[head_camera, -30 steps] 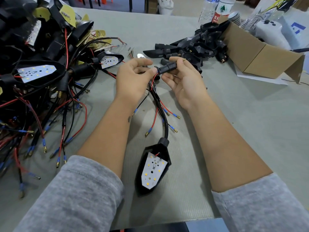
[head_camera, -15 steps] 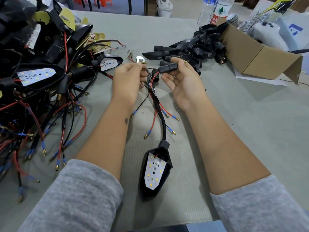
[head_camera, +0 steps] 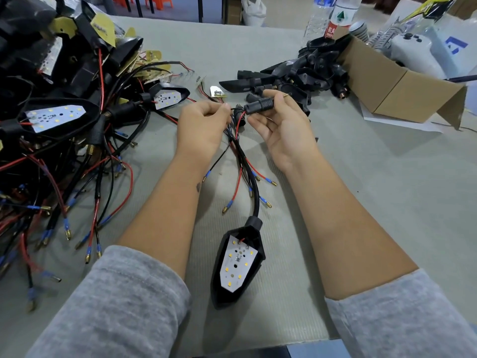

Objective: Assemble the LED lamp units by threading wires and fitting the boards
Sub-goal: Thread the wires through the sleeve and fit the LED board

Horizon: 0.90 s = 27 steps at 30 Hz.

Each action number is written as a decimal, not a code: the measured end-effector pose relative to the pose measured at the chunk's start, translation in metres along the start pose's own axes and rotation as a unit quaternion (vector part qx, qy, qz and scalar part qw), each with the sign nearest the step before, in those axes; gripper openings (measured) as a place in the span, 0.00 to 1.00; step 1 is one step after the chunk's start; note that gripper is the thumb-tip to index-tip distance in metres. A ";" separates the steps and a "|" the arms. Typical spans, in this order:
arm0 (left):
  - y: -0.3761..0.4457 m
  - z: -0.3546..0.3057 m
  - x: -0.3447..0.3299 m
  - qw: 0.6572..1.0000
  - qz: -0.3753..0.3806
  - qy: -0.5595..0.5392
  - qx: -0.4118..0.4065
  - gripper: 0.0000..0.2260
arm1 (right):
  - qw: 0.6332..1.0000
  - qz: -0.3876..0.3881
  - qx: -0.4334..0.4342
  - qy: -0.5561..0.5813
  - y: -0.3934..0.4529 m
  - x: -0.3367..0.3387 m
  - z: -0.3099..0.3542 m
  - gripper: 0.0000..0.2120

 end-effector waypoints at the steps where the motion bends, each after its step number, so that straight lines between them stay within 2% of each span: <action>1: 0.000 0.000 0.000 1.000 0.001 0.011 -0.002 0.10 | 1.000 -0.001 0.001 0.000 0.000 0.000 0.000 0.12; 12: -0.006 -0.006 -0.005 0.995 0.020 0.089 -0.030 0.09 | 1.000 -0.015 0.000 -0.007 -0.001 0.003 0.002 0.12; 17: -0.010 -0.010 -0.008 0.995 0.027 0.092 -0.037 0.14 | 0.997 -0.016 0.012 -0.069 -0.002 0.000 -0.001 0.10; 27: -0.007 -0.003 -0.003 1.000 0.007 -0.005 0.017 0.07 | 0.999 -0.020 -0.014 0.020 0.000 0.000 0.000 0.08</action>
Point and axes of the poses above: each hand's wrist, its own y-axis towards the middle knuckle, its own x-axis out of the back of the hand, z = x × y, the point moved 7 cm from there along y, towards the middle knuckle, and after that the axes turned 1 degree about -y, right-handed, at the moved point
